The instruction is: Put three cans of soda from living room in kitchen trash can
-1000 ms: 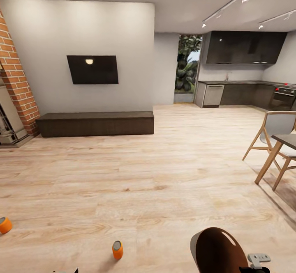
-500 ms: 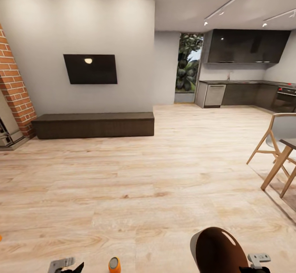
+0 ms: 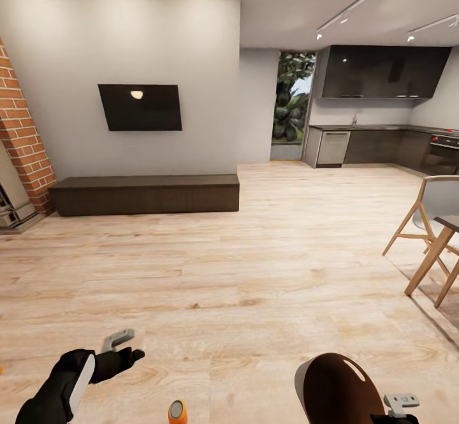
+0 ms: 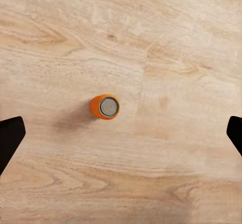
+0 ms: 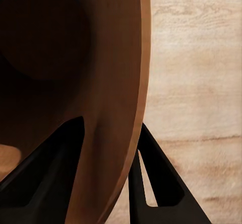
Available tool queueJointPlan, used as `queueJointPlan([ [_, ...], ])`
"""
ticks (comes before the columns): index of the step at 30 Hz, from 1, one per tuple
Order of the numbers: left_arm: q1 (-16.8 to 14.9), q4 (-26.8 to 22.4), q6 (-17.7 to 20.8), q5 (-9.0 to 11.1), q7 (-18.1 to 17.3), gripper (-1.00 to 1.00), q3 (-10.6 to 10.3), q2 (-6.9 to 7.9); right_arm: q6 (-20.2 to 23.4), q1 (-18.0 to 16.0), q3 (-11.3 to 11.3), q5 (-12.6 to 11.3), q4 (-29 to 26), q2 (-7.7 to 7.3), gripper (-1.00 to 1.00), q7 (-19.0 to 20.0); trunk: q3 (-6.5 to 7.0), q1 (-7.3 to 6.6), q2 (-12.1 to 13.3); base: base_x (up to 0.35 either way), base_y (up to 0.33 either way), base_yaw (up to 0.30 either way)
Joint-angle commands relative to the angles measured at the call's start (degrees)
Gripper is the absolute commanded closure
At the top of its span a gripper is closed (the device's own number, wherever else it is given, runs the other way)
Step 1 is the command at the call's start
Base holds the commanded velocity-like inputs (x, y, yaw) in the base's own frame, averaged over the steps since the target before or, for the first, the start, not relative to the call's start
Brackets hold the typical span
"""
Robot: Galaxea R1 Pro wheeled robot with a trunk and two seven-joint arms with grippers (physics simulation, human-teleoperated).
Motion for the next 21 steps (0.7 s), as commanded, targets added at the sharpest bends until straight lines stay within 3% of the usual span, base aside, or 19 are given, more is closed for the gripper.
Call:
queueJointPlan([
  [1,-0.6,0.3,0.1,-0.1,0.2,-1.00,0.0,0.01,0.0,0.0,-0.2,-0.3,-0.1,0.00,1.00,0.1,0.00,0.00,0.0,0.001,0.000,0.000],
  [7,-3.8,2.4,0.6,-0.3,1.3,-1.00,-0.1,0.39,0.0,0.0,-0.2,-0.3,-0.1,0.00,1.00,0.1,0.00,0.00,0.0,0.000,0.000,0.000],
  [21,-6.1,2.8,0.7,-0.4,2.8,-1.00,-0.1,0.01,0.0,0.0,-0.2,-0.3,-0.1,0.00,1.00,0.1,0.00,0.00,0.0,0.000,0.000,0.000],
])
